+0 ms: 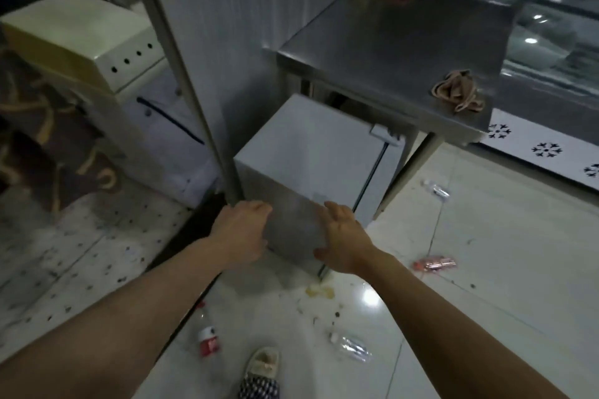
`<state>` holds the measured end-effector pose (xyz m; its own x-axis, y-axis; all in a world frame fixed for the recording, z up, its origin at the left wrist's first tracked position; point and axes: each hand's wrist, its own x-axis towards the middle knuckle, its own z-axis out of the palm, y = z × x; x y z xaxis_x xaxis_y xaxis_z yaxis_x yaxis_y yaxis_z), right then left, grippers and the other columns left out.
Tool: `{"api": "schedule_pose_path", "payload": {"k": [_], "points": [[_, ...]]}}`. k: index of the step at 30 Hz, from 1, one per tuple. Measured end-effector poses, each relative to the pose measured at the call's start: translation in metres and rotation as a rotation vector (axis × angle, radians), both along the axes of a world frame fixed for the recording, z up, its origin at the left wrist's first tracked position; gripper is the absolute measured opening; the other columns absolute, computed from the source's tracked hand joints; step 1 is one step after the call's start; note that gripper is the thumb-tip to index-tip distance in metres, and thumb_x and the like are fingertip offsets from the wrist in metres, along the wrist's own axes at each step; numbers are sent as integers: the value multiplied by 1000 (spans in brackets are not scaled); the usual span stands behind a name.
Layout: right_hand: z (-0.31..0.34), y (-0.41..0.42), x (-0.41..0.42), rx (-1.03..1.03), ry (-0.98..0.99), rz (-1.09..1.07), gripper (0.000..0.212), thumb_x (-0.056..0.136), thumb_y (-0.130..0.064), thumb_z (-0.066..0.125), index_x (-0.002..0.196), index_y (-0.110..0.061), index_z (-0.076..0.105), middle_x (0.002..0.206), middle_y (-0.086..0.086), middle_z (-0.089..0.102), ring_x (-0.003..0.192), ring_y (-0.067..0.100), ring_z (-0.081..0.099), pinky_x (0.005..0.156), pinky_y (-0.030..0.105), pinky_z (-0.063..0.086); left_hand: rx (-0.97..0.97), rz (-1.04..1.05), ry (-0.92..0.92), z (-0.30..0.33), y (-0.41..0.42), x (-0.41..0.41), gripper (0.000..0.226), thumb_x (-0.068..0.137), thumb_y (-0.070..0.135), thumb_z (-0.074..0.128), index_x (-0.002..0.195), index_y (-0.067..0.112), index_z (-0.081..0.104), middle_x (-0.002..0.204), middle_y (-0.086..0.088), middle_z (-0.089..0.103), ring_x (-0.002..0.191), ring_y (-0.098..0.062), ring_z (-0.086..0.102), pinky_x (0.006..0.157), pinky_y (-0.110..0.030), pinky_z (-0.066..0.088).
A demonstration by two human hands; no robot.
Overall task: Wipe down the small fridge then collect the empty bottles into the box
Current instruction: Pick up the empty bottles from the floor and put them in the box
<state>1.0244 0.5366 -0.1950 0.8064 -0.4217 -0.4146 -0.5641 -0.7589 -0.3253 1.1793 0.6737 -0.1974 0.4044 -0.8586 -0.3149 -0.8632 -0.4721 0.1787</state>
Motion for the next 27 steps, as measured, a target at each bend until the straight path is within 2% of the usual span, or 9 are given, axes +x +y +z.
{"api": "schedule_pose_path", "payload": {"k": [3,7,12,15,21,27], "points": [[-32,41,-6,30,63,31,85,84,-38,63,150,-20,13,158,8,8,143,30,8,115,46,21,85,81,38,-30,46,-3,51,83,24,57,131,17,41,135,-3,45,119,-25,45,94,-39,39],[-82,86,-5,84,118,41,85,86,-36,62,150,-18,10,157,9,11,143,28,9,115,42,23,188,166,124,-82,105,1,61,84,29,58,139,19,33,141,-3,40,126,-25,41,101,-39,37],[-155,140,12,150,220,25,79,87,-30,59,150,-19,14,157,9,12,144,26,10,114,39,25,214,311,271,-158,169,13,54,79,28,64,129,19,44,129,-5,52,120,-25,50,98,-39,42],[-202,168,22,176,283,8,78,87,-29,59,150,-17,14,156,9,15,143,27,12,113,42,28,278,370,378,-209,199,25,62,80,27,64,136,20,39,137,-5,47,128,-24,43,102,-40,40],[-316,206,32,196,325,19,74,88,-26,58,149,-15,17,154,9,22,141,27,16,112,39,31,348,563,475,-331,238,48,55,79,26,68,128,18,45,127,-8,56,115,-27,54,98,-38,44],[-459,227,39,228,271,16,76,88,-24,59,150,-13,16,151,8,27,140,26,19,110,36,32,390,707,516,-489,252,40,62,80,31,68,132,16,38,127,-10,55,113,-26,55,93,-39,47]]}}
